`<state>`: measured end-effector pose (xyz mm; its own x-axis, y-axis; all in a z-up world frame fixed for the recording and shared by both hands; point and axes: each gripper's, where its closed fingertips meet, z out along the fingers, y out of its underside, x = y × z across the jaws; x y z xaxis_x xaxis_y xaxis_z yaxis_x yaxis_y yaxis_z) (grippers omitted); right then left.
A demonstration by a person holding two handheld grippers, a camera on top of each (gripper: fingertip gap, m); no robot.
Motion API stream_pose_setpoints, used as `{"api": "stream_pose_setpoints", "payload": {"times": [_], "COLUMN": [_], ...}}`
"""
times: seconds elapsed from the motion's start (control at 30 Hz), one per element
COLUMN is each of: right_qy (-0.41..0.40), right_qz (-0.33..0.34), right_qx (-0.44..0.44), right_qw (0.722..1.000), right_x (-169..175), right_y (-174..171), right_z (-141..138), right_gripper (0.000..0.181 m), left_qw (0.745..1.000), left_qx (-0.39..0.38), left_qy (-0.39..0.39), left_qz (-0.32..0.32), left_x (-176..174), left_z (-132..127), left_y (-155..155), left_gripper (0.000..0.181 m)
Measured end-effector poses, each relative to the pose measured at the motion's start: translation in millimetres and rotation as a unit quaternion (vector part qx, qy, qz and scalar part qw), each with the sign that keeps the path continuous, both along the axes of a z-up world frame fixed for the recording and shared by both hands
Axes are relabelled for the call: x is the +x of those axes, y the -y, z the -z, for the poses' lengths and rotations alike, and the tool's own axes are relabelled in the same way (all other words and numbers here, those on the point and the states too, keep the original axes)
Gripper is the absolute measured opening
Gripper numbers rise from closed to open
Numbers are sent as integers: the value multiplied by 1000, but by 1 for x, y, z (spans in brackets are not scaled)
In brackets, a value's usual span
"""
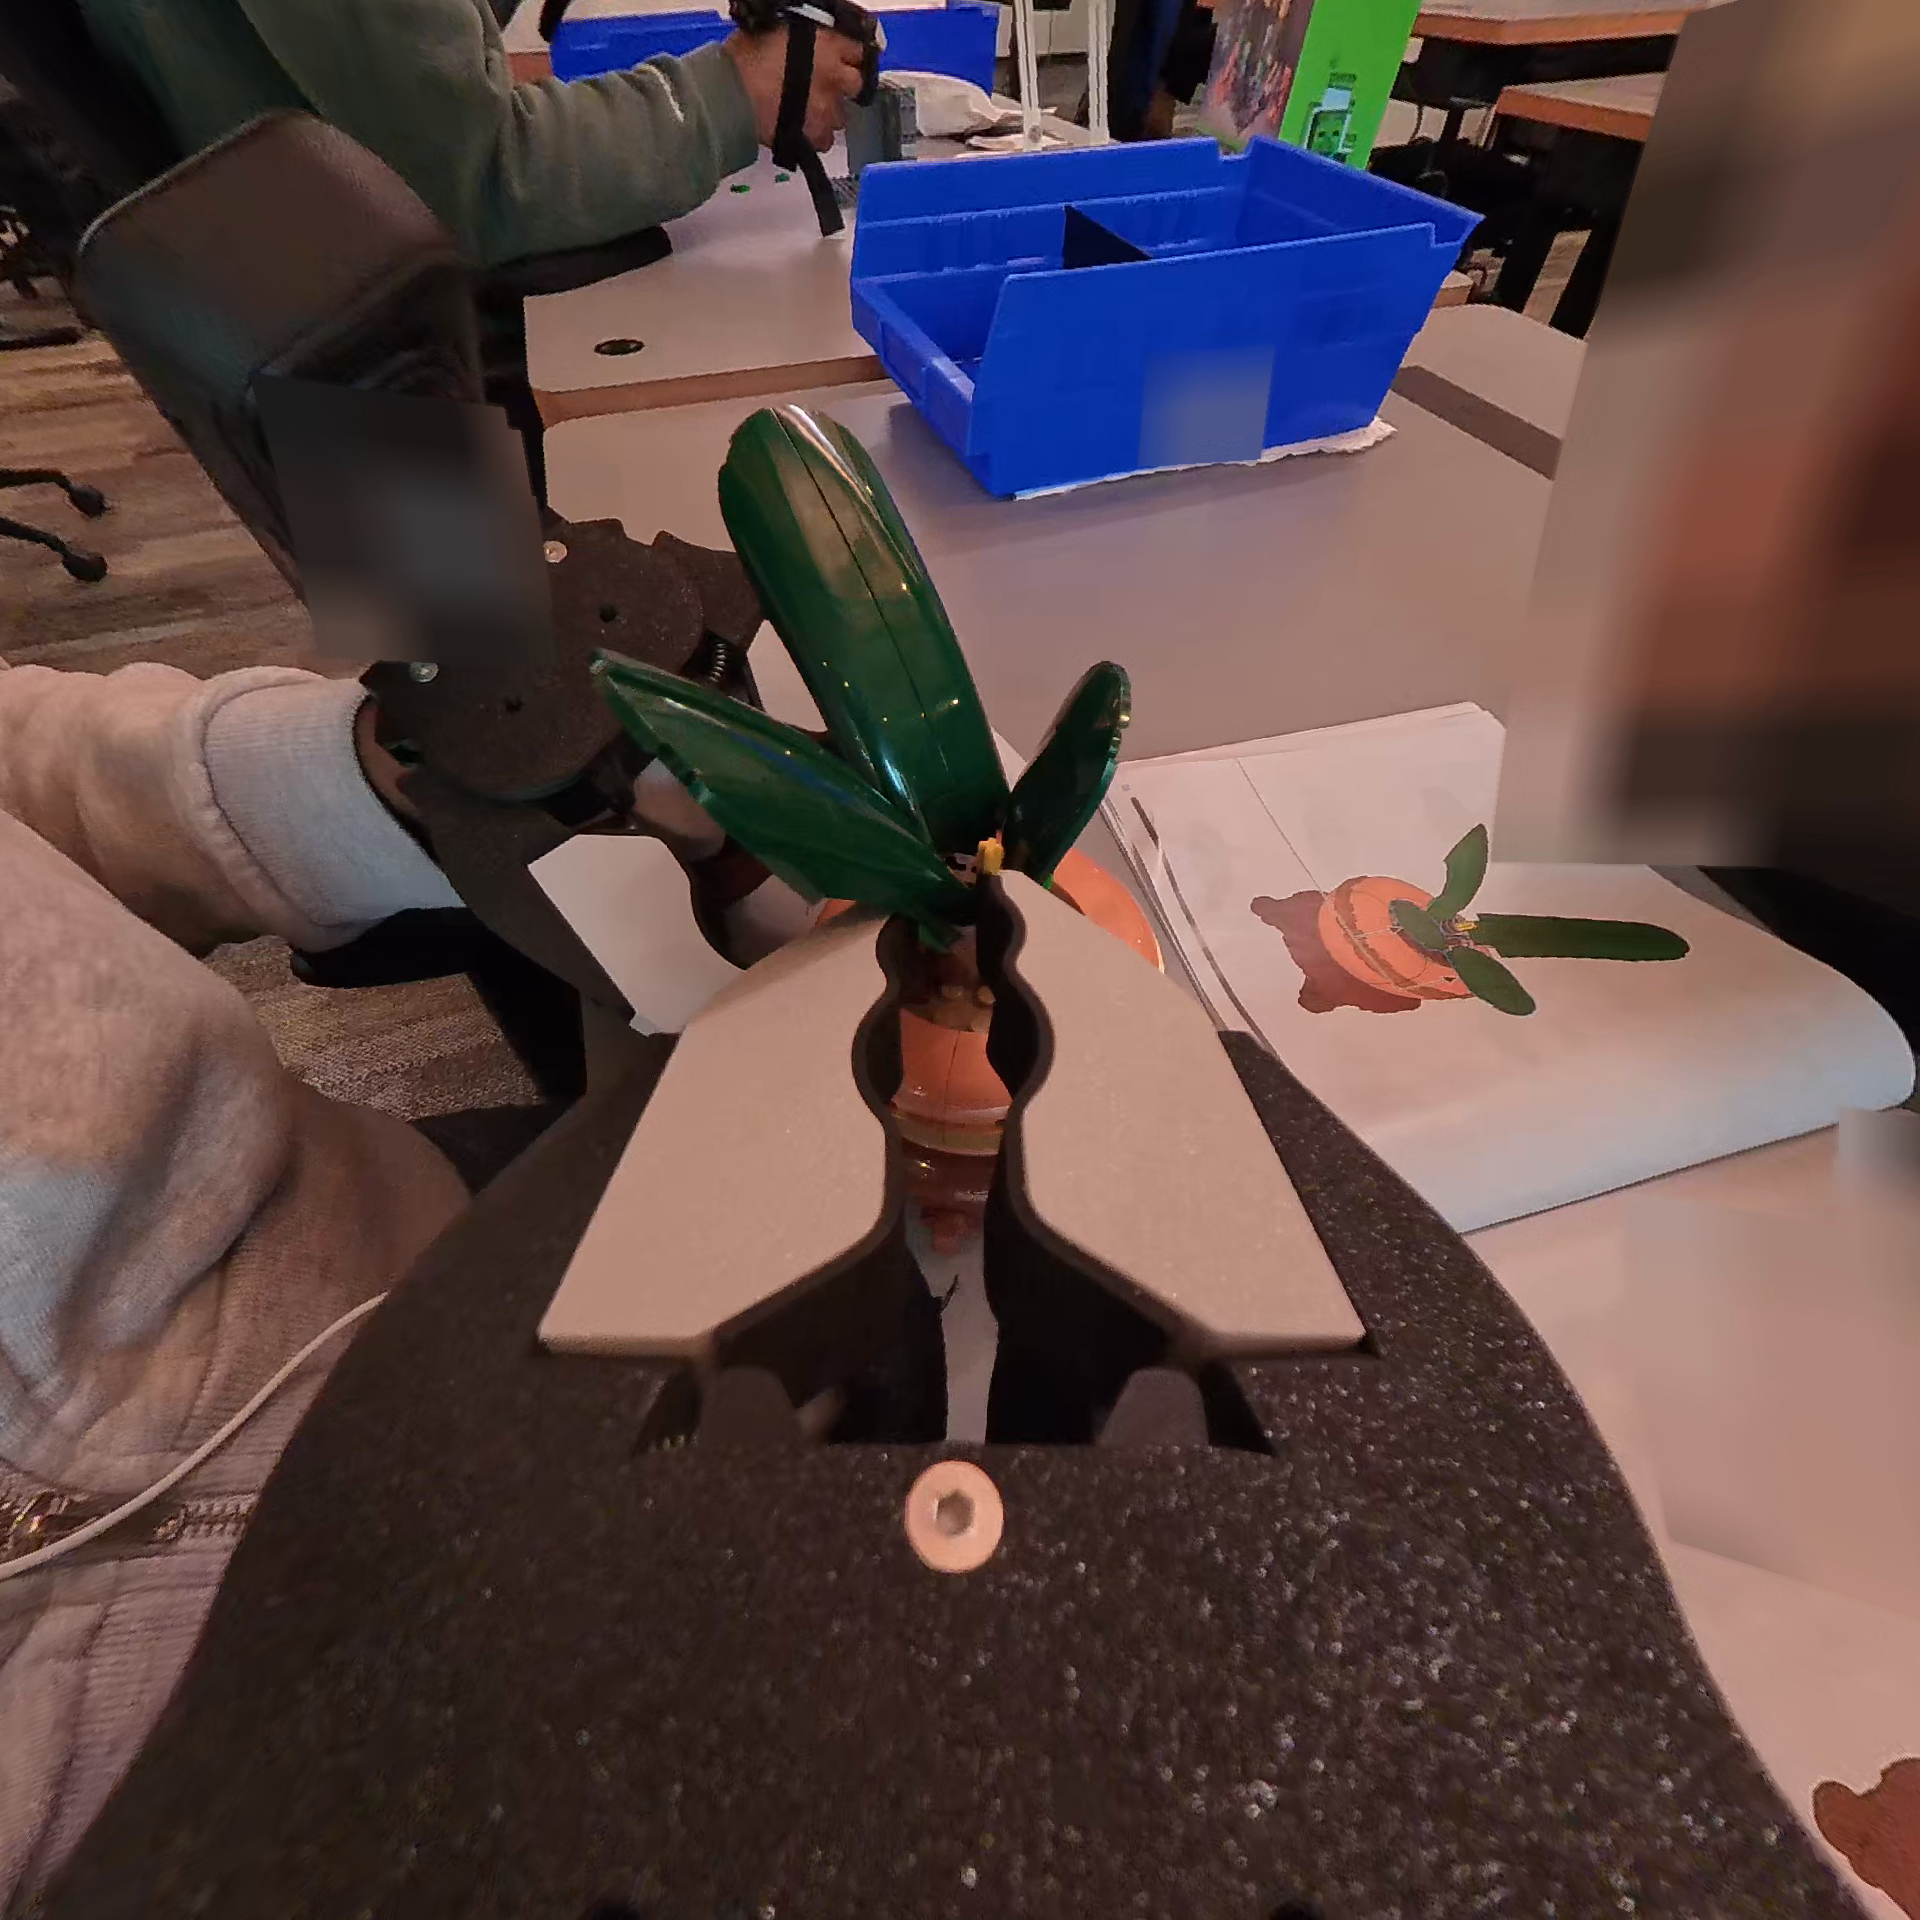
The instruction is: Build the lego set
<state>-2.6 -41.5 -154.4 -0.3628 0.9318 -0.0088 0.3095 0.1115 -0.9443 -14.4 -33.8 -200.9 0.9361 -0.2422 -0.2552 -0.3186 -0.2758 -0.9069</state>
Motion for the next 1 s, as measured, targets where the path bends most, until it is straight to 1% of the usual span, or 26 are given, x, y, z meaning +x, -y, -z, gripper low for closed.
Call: {"api": "stream_pose_setpoints", "payload": {"times": [0.17, 0.3, 0.33, 0.4, 0.5, 0.6, 0.7, 0.8, 0.93, 1.0], "right_qy": [24, 17, 10, 4, -15, -26, -17, -30, -52, -58], "right_qz": [11, 16, 13, 0, -23, -50, -55, -46, -42, -40], "right_qx": [1, 4, 5, -7, -26, -13, 13, 31, 44, 41], "right_qw": [1000, 1000, 1000, 1000, 999, 998, 998, 998, 997, 997], "right_x": [-1, -1, -1, 0, 6, 13, 12, 7, 7, 9], "right_y": [-1, 0, 1, 4, 2, -3, -3, 1, 8, 8], "right_z": [2, 2, 0, -1, -5, 4, 22, 27, 28, 27], "right_gripper": [11, 13, 14, 28, 42, 49, 49, 46, 38, 38], "left_qw": [1000, 1000, 1000, 1000, 998, 993, 982, 967, 956, 956], "left_qx": [-3, 1, 1, -1, -2, 0, 0, -2, -7, -1], "left_qy": [0, 0, 1, 3, 7, 9, 8, 12, 17, 22], "left_qz": [0, 4, 9, 23, 58, 114, 190, 256, 293, 294], "left_x": [0, 0, 0, 0, 1, 1, 1, 0, -4, -7], "left_z": [0, 0, 0, 0, -1, -1, -1, -1, -1, -3], "left_y": [0, 0, 1, 2, 5, 10, 16, 23, 27, 29], "left_gripper": [84, 84, 84, 84, 84, 84, 84, 83, 83, 86]}}
